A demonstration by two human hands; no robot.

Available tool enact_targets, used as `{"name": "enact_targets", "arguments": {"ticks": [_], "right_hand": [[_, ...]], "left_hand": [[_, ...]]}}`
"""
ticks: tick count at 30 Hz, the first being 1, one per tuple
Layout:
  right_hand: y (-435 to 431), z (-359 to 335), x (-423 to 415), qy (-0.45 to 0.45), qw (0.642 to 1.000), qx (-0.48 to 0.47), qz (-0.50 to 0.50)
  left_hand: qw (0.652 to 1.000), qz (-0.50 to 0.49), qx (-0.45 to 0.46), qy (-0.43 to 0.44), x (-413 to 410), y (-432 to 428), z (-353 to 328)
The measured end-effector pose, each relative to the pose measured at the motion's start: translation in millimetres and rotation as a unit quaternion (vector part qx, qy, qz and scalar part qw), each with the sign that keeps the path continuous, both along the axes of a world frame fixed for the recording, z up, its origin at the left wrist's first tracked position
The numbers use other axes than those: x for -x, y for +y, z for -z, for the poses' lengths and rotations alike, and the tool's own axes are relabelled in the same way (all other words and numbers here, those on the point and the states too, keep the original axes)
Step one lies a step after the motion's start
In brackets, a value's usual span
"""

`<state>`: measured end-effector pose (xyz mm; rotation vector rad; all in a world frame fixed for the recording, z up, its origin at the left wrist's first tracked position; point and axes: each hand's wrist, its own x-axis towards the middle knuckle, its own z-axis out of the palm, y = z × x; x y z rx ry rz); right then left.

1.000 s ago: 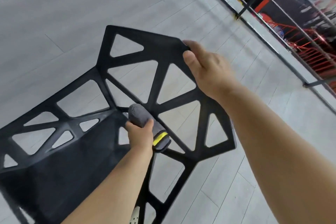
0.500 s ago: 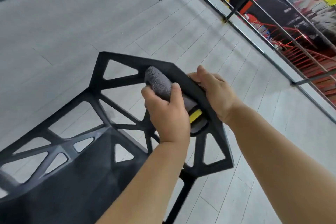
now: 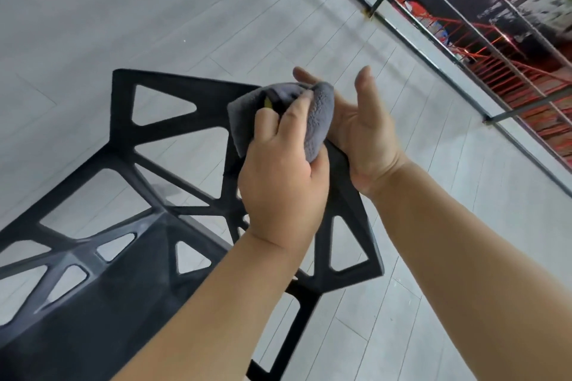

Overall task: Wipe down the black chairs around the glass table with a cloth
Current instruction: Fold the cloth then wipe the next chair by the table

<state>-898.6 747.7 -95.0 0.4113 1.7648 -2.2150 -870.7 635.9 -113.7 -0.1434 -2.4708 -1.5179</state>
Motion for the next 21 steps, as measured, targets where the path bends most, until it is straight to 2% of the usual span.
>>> {"name": "enact_targets", "arguments": {"ticks": [2,5,9,13,16,19,21], "right_hand": [[0.4,0.1,0.0,-0.007,0.999,0.046,-0.010],[-1.4,-0.9,1.8,-0.033,0.996,0.037,-0.073],[-2.4,0.9,3.0,-0.058,0.986,0.076,-0.138],[-0.6,-1.6,4.4,-0.053,0.989,-0.043,-0.134],[0.4,-6.1,0.2,-0.069,0.988,-0.066,-0.123],[-3.2,-8.2,-0.8,-0.060,0.984,-0.117,-0.117],[-5.4,-7.0,-0.9,-0.047,0.978,-0.178,-0.093]], "left_hand": [[1.000,0.022,0.008,0.008,-10.6,3.7,3.0],[0.998,0.054,-0.022,0.008,-30.4,8.3,9.7],[0.994,0.094,-0.055,-0.003,-63.9,12.7,30.1],[0.988,0.144,-0.043,0.028,-107.6,22.7,53.3],[0.984,0.156,-0.034,0.077,-132.2,30.7,69.4],[0.977,0.194,0.006,0.093,-147.9,25.6,88.6],[0.959,0.265,0.060,0.084,-164.0,13.5,103.2]]}}
